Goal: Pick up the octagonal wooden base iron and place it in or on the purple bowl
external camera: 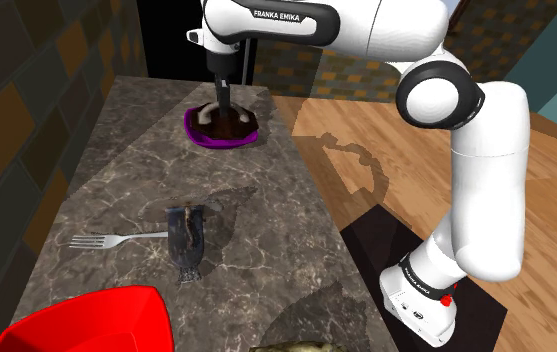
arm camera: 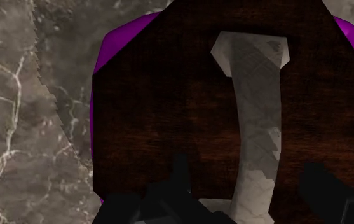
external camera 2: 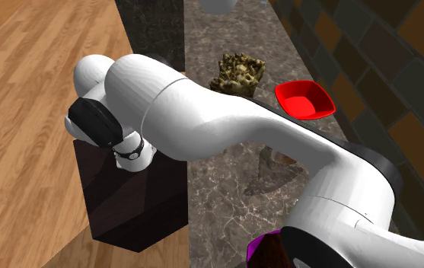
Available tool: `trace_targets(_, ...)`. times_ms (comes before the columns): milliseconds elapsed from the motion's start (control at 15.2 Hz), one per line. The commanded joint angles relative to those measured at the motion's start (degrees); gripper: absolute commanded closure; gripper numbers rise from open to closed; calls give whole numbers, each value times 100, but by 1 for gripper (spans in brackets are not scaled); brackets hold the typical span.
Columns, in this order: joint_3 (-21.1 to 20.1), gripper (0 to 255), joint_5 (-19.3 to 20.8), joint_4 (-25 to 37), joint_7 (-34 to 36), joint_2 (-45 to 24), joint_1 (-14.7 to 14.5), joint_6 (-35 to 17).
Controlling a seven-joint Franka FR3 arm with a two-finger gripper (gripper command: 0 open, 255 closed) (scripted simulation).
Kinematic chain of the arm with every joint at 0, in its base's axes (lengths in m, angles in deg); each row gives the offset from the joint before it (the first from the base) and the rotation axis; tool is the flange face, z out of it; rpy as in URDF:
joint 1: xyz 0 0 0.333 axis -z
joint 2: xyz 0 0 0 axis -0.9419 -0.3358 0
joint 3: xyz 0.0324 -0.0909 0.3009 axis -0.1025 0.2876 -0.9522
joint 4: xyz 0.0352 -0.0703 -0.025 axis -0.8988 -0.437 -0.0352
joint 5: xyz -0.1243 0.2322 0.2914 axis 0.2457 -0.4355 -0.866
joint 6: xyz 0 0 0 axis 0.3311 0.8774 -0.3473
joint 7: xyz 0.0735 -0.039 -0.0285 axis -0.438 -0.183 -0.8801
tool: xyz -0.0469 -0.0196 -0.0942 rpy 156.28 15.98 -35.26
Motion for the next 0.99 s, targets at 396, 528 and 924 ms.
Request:
trace_targets(396, 3, 0, 11, 928, -22, -210, -54, 716)
trace_targets(528, 6, 0, 18, 1249, -29, -309, -75, 937)
trace_targets(924, 6, 0, 18, 1250, -29, -309, -75, 937)
